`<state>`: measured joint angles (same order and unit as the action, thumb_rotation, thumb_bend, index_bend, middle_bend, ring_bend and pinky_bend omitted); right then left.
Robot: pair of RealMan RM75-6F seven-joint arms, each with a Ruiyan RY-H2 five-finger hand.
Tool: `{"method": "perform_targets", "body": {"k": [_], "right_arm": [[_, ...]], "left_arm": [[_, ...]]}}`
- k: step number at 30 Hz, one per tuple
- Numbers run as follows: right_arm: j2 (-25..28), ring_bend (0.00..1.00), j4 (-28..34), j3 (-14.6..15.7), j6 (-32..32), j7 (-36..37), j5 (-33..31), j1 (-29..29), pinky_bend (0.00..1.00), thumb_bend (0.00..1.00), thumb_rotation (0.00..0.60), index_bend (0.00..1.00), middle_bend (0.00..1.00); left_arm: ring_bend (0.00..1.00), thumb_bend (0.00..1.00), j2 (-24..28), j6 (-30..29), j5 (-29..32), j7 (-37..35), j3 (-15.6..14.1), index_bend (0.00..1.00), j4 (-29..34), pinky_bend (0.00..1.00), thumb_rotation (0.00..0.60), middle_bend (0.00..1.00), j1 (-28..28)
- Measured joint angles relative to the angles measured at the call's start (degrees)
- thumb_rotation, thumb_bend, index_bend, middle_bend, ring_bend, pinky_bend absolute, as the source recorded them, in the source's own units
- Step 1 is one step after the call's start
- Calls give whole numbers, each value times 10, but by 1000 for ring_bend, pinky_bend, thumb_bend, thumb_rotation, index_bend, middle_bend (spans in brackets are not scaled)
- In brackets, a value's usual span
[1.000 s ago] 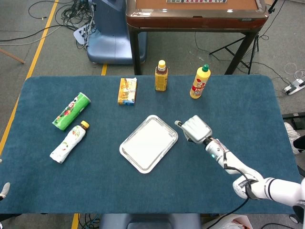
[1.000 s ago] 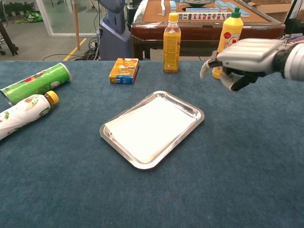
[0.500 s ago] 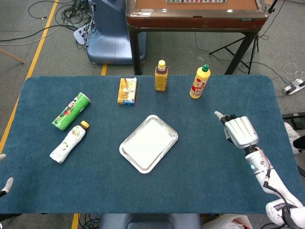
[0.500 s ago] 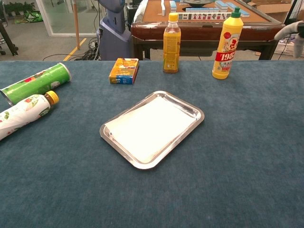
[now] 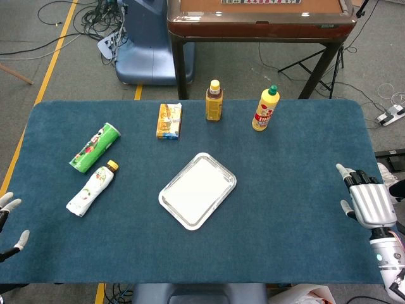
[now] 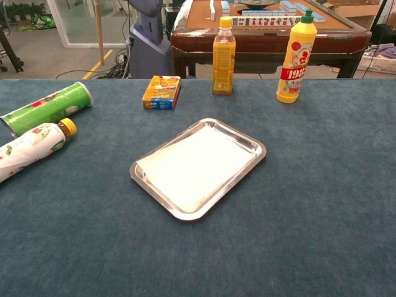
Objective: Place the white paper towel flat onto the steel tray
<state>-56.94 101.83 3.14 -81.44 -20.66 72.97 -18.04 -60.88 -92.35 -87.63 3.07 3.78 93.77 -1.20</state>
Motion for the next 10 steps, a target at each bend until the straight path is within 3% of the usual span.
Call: {"method": "perform_targets", "body": {"k": [10], "right_arm": [[-14,174,-21,-13,-33,7,57,27,364,301,600,105,218]], "left_arm": [[137,274,1,8,3,9,-4,218,7,0,600,142,4]]}}
